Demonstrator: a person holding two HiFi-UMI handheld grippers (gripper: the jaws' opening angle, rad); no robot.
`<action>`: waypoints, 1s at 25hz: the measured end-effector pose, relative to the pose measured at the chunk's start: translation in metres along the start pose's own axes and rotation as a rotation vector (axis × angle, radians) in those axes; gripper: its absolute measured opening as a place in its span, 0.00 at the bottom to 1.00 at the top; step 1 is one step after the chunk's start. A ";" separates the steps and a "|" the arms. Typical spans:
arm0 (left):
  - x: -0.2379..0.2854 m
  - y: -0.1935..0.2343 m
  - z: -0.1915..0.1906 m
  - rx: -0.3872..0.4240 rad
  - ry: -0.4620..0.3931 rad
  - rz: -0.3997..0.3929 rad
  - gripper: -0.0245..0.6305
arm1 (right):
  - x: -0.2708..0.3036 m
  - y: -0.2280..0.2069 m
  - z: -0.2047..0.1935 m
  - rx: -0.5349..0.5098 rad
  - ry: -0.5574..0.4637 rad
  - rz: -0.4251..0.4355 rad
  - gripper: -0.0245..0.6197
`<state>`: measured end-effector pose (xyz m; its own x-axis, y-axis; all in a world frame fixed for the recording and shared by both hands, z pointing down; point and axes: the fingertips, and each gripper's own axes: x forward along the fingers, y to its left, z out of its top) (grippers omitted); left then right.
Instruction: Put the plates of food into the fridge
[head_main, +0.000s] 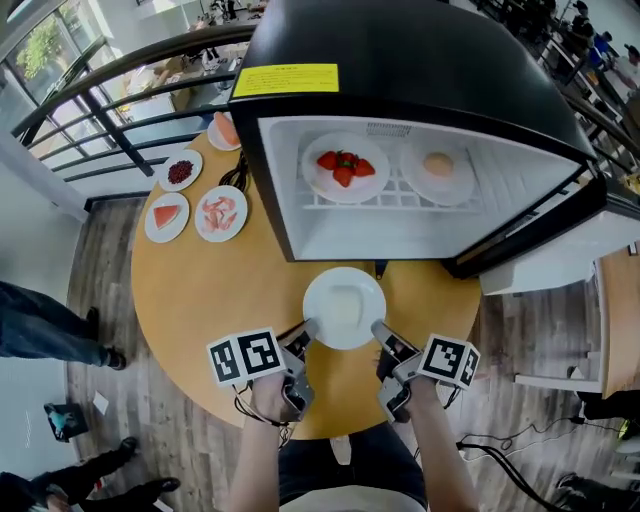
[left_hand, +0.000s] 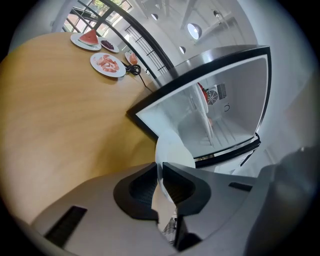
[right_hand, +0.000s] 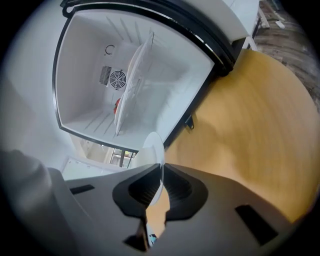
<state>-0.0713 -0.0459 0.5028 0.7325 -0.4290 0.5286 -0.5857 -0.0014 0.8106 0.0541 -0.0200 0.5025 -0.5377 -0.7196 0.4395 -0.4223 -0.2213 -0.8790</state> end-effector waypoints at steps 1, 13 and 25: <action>0.008 -0.006 -0.002 0.001 -0.003 0.001 0.10 | -0.004 -0.003 0.009 -0.002 -0.001 0.001 0.08; 0.083 -0.058 -0.004 -0.015 -0.071 0.025 0.10 | -0.024 -0.035 0.096 -0.015 0.022 0.032 0.08; 0.104 -0.061 0.036 -0.007 -0.118 0.050 0.10 | 0.005 -0.028 0.129 -0.008 -0.023 0.051 0.08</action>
<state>0.0280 -0.1229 0.4989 0.6559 -0.5320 0.5356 -0.6179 0.0292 0.7857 0.1570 -0.1024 0.5059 -0.5417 -0.7447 0.3899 -0.4006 -0.1790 -0.8986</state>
